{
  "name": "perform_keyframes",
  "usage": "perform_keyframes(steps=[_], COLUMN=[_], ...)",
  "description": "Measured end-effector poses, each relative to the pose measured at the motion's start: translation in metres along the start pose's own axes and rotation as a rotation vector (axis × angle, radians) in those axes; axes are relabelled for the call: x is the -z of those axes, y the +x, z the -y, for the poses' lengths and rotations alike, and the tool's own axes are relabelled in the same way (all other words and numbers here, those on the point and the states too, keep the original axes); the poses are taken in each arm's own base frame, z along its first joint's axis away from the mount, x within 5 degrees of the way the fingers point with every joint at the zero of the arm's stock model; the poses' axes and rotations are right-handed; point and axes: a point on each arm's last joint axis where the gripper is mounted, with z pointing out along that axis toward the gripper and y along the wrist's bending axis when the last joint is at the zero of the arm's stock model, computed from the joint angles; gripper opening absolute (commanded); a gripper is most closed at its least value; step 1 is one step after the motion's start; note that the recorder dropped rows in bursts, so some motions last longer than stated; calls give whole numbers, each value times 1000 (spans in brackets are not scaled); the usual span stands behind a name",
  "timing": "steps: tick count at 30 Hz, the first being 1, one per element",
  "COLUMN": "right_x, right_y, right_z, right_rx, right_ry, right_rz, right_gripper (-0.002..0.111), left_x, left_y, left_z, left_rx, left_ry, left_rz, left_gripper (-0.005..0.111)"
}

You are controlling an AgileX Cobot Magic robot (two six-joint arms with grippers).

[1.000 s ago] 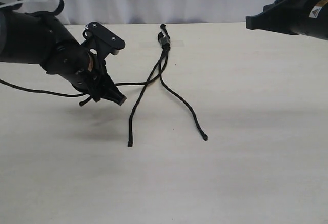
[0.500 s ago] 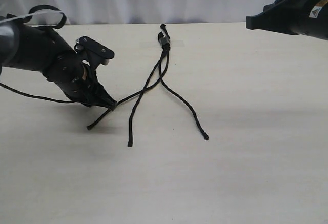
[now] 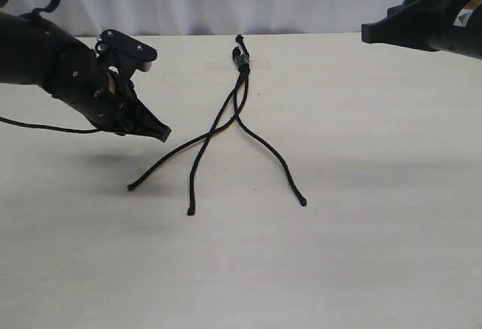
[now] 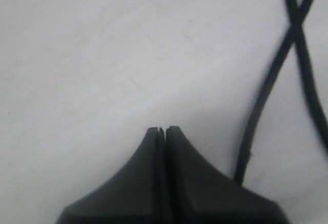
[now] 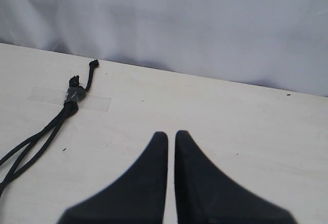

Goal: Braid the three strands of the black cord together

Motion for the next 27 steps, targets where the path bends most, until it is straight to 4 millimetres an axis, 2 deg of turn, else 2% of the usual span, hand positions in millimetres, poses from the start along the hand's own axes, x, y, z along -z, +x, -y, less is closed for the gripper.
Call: perform_keyframes(steps=[6,9,11,12,14,17,18,21,27], right_x=[0,0,0,0,0,0,0,0,0], right_y=[0,0,0,0,0,0,0,0,0], right_z=[0,0,0,0,0,0,0,0,0], right_rx=[0,0,0,0,0,0,0,0,0], right_ry=[0,0,0,0,0,0,0,0,0], right_rz=[0,0,0,0,0,0,0,0,0], right_gripper=[5,5,5,5,5,5,5,5,5], left_x=[0,-13,-24,-28,-35,-43,-50,-54,-46], left_y=[-1,2,5,7,8,7,10,10,7], left_z=[20,36,38,39,40,40,41,41,41], left_rx=[-60,-97,-103,-100,-99,-97,-97,-95,-102], left_ry=[108,136,137,138,136,131,131,128,131], left_rz=[5,-2,-11,-16,-10,19,6,22,23], left_gripper=[0,11,23,35,42,41,37,3,0])
